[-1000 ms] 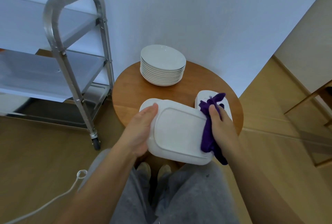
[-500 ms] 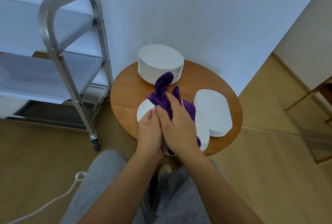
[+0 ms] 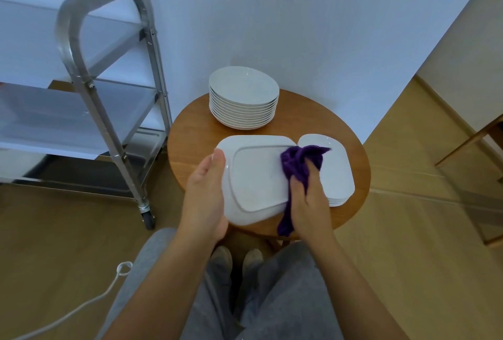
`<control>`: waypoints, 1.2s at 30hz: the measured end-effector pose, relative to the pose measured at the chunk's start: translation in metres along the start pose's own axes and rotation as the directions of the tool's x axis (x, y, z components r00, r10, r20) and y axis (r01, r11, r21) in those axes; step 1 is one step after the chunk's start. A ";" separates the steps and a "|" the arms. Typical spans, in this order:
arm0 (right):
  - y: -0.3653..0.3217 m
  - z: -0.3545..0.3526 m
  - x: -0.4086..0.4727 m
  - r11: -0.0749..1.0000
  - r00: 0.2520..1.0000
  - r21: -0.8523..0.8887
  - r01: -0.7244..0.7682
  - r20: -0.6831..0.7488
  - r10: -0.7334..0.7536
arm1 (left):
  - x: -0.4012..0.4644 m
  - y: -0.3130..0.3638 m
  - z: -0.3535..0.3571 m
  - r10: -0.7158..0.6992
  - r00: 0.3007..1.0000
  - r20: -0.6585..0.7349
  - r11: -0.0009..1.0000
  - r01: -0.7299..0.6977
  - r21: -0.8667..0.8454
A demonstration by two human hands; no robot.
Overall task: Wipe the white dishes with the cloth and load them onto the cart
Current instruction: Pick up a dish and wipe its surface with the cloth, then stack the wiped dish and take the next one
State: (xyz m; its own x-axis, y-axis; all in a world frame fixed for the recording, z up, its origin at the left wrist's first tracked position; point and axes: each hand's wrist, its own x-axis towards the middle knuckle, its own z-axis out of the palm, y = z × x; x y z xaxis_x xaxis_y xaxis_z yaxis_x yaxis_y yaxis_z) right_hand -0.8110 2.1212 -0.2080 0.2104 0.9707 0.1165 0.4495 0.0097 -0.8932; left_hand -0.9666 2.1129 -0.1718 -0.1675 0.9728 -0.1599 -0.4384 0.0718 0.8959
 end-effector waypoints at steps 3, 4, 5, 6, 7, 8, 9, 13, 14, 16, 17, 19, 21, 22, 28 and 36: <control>-0.003 -0.010 0.012 0.984 0.982 0.050 -0.173 -0.071 0.176 | -0.012 -0.005 0.009 0.161 0.985 0.061 0.962 -0.170 0.213; -0.007 -0.012 0.013 0.976 0.974 0.085 -0.199 -0.097 0.207 | -0.017 -0.006 0.013 0.210 0.972 0.110 0.937 -0.232 0.262; -0.012 -0.013 0.013 0.966 0.966 0.136 -0.222 -0.102 0.236 | -0.021 -0.008 0.018 0.243 0.956 0.163 0.910 -0.282 0.302; -0.019 -0.014 0.012 0.945 0.959 0.207 -0.252 -0.077 0.272 | -0.024 -0.009 0.023 0.266 0.940 0.214 0.878 -0.328 0.349; -0.025 -0.015 0.012 0.908 0.947 0.295 -0.299 -0.026 0.320 | -0.026 -0.011 0.027 0.284 0.920 0.270 0.836 -0.375 0.400; -0.032 -0.017 0.010 0.835 0.922 0.407 -0.370 0.049 0.384 | -0.029 -0.012 0.031 0.285 0.900 0.330 0.782 -0.417 0.463; -0.038 -0.019 0.006 0.737 0.888 0.509 -0.446 0.145 0.437 | -0.030 -0.014 0.034 0.285 0.873 0.395 0.698 -0.472 0.539; -0.042 -0.026 -0.005 0.616 0.847 0.583 -0.529 0.325 0.420 | -0.022 -0.022 0.032 0.455 0.560 0.693 -0.010 -0.775 0.632; -0.038 -0.027 -0.007 0.633 0.859 0.582 -0.510 0.302 0.414 | -0.020 -0.025 0.030 0.446 0.486 0.752 -0.099 -0.808 0.581; -0.026 -0.029 -0.010 0.617 0.870 0.620 -0.484 0.263 0.418 | -0.015 -0.029 0.027 0.421 0.438 0.794 -0.150 -0.830 0.537; -0.021 -0.030 -0.010 0.600 0.868 0.643 -0.476 0.236 0.436 | -0.015 -0.032 0.026 0.417 0.460 0.784 -0.151 -0.815 0.559; -0.010 -0.031 -0.011 0.569 0.868 0.686 -0.453 0.193 0.458 | -0.017 -0.038 0.025 0.464 0.545 0.699 -0.094 -0.754 0.650; 0.001 -0.033 -0.011 0.579 0.874 0.696 -0.426 0.151 0.461 | -0.018 -0.042 0.027 0.485 0.711 0.509 0.087 -0.619 0.781; 0.005 -0.035 -0.010 0.597 0.879 0.689 -0.412 0.127 0.460 | -0.017 -0.043 0.027 0.449 0.814 0.369 0.208 -0.496 0.843; 0.029 -0.048 -0.004 0.730 0.902 0.594 -0.337 -0.019 0.432 | 0.008 -0.065 0.027 -0.070 0.995 0.069 0.588 -0.015 0.809; 0.053 -0.067 0.015 0.933 0.899 0.257 -0.252 -0.296 0.324 | 0.032 -0.089 0.067 -0.116 0.990 0.079 0.564 0.000 0.826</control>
State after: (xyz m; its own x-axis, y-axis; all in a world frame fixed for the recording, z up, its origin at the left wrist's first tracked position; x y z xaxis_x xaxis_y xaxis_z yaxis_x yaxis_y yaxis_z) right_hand -0.7258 2.1202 -0.2242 0.5914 0.8044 -0.0562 0.1431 -0.1733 -0.9744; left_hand -0.8736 2.1527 -0.2286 -0.0455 0.9723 -0.2294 0.4821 0.2225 0.8474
